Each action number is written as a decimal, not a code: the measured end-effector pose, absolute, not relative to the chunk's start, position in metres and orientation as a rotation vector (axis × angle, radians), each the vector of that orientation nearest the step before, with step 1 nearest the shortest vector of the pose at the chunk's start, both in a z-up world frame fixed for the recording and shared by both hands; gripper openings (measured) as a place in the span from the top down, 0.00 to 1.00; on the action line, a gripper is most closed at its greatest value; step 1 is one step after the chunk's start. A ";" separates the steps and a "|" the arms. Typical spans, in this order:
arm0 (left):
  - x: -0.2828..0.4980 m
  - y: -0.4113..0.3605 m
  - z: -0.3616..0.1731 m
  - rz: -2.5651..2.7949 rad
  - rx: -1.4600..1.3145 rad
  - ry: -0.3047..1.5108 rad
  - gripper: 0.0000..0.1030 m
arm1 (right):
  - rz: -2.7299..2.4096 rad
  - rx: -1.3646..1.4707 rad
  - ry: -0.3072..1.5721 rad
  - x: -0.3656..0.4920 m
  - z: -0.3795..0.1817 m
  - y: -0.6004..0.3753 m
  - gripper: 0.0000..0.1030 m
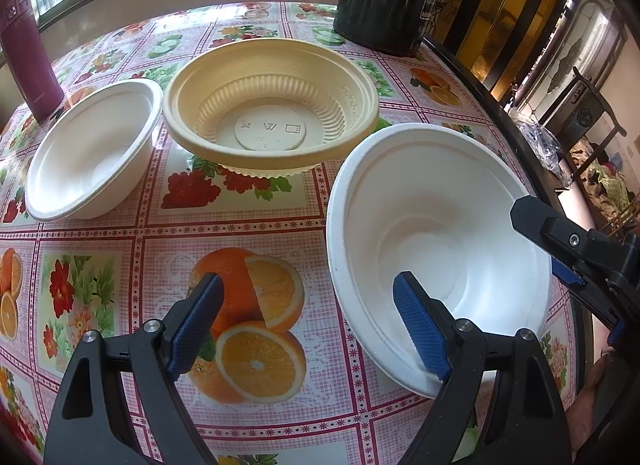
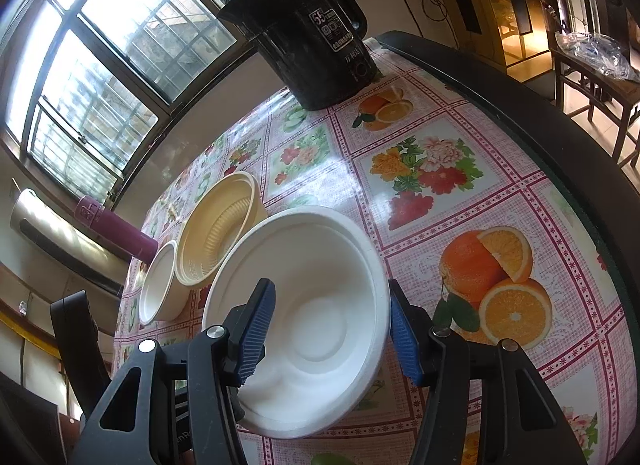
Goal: Organize plates and bowls
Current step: 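Close both tools on the white bowl's rim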
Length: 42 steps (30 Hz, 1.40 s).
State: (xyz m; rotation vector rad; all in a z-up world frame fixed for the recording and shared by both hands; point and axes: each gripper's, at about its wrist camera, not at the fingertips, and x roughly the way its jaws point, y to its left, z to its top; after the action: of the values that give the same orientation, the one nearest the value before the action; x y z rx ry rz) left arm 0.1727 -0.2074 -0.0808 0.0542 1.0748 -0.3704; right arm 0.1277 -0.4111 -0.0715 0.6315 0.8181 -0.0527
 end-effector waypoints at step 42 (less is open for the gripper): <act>0.182 -0.147 -0.077 -0.214 0.041 1.021 0.16 | 0.011 0.528 0.799 0.137 -0.082 -0.371 0.55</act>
State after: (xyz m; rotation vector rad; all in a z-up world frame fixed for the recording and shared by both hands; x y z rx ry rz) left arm 0.1820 -0.1474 -0.0767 0.0410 1.0213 -0.2140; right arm 0.1368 -0.3714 -0.0816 0.5278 0.7995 0.0114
